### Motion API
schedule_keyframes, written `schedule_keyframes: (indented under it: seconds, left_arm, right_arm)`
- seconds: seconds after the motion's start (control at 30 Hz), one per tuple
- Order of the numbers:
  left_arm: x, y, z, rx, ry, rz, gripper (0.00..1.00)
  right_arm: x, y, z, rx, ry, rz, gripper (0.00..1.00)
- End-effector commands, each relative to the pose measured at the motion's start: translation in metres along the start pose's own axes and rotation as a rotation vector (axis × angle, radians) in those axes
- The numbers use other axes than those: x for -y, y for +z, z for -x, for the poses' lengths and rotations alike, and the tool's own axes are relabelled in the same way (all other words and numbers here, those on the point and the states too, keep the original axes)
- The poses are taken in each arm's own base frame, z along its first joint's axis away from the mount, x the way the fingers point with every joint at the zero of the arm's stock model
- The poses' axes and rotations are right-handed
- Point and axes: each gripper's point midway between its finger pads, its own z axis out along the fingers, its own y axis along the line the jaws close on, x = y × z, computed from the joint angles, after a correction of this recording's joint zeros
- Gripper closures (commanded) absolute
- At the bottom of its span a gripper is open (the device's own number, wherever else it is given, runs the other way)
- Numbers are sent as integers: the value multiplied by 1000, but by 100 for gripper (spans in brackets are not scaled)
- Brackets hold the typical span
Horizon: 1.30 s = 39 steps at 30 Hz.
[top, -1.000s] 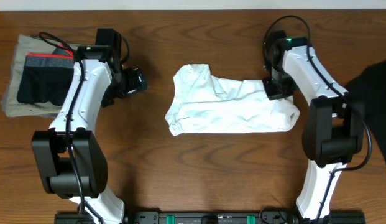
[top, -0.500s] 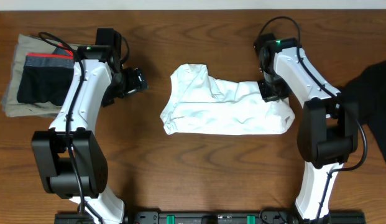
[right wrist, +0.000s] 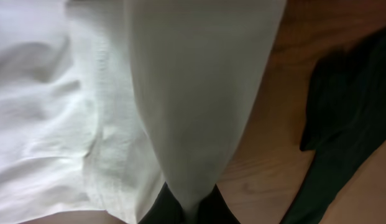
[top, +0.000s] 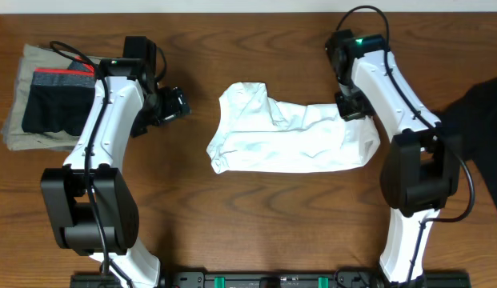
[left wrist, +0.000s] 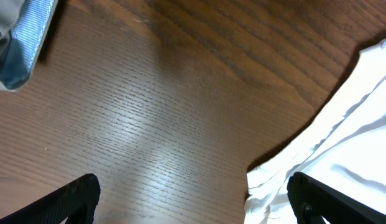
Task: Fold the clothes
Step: 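Press the folded layer down and lift the right gripper away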
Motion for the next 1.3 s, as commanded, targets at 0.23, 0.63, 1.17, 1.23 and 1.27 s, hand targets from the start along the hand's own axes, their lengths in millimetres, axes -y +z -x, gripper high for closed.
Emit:
schedule_keyframes:
  seconds: [0.23,0.63,1.17,1.23,1.27]
  left_arm:
    - [0,-6,4,19,12,-3,2]
    - [0,-6,4,19,12,-3,2]
    - [0,-6,4,19,12,-3,2]
    - [0,-6,3,18,12,-3,2]
    - [0,-6,4,19,12,-3,2]
  right_arm:
    - [-38,-20,2,46,-54,24,97]
    - [-93,-29,1,52,-100,257,95]
    - [-142,-34,5,84,-99,438,63]
    - [-138,-41,9,94,-77,442,67]
    - [-134,-47,12,103,-66,445,69]
